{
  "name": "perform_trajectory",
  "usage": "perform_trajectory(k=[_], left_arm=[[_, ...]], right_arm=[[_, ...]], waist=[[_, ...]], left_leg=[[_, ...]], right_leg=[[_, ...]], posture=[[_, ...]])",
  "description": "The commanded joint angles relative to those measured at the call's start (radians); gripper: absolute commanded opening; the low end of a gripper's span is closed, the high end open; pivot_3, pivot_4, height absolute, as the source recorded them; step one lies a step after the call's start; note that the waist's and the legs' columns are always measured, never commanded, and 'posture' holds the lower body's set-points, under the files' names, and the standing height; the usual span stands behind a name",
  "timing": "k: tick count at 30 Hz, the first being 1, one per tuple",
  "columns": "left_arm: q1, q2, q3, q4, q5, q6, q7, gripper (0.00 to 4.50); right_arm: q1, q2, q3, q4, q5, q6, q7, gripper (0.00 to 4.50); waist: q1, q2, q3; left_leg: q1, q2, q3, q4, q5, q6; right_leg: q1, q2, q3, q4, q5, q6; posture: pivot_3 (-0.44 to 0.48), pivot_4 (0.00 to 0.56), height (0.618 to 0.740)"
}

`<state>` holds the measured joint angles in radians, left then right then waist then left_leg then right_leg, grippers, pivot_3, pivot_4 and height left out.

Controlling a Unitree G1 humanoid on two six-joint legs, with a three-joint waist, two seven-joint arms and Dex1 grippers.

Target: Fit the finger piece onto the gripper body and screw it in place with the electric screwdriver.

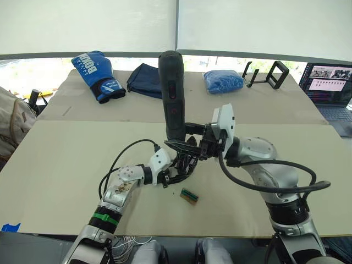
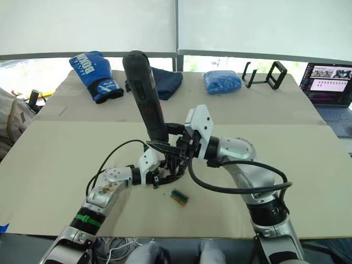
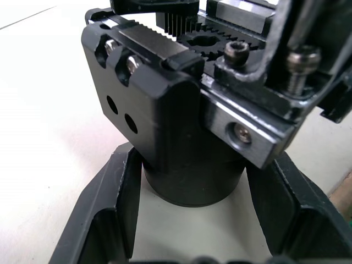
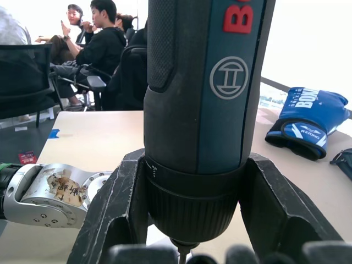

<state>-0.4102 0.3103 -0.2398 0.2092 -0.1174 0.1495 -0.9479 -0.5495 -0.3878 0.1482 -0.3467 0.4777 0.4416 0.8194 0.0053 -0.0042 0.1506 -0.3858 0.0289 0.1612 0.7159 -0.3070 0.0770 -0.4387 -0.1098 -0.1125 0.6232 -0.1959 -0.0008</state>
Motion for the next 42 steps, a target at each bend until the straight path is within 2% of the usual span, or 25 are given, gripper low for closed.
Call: perform_trajectory(k=[1,15,42], left_arm=[[0.031,0.012,-0.053,0.022,0.013,0.038,-0.038,2.28],[0.029,0.012,-0.056,0.020,0.011,0.047,-0.037,2.28],[0.030,0.001,-0.051,0.029,0.015,0.038,-0.018,2.28]], right_arm=[[0.023,-0.011,-0.003,-0.025,-0.021,-0.015,-0.014,1.94],[0.028,-0.025,0.008,-0.058,0.012,0.050,-0.017,1.94],[0.033,-0.010,0.017,-0.073,0.025,0.047,-0.007,1.94]], waist=[[0.000,0.000,0.000],[-0.002,0.000,-0.001],[-0.001,0.000,-0.001]], left_leg=[[0.000,0.000,0.000,0.000,0.000,0.000],[0.001,0.000,0.000,0.000,0.000,0.000],[0.001,0.000,0.000,0.000,0.000,0.000]], right_leg=[[0.000,0.000,0.000,0.000,0.000,0.000],[0.000,0.000,0.001,0.000,0.000,0.000],[0.000,0.000,0.001,0.000,0.000,0.000]], posture=[[0.000,0.150,0.740],[0.000,0.150,0.740],[0.000,0.150,0.740]])
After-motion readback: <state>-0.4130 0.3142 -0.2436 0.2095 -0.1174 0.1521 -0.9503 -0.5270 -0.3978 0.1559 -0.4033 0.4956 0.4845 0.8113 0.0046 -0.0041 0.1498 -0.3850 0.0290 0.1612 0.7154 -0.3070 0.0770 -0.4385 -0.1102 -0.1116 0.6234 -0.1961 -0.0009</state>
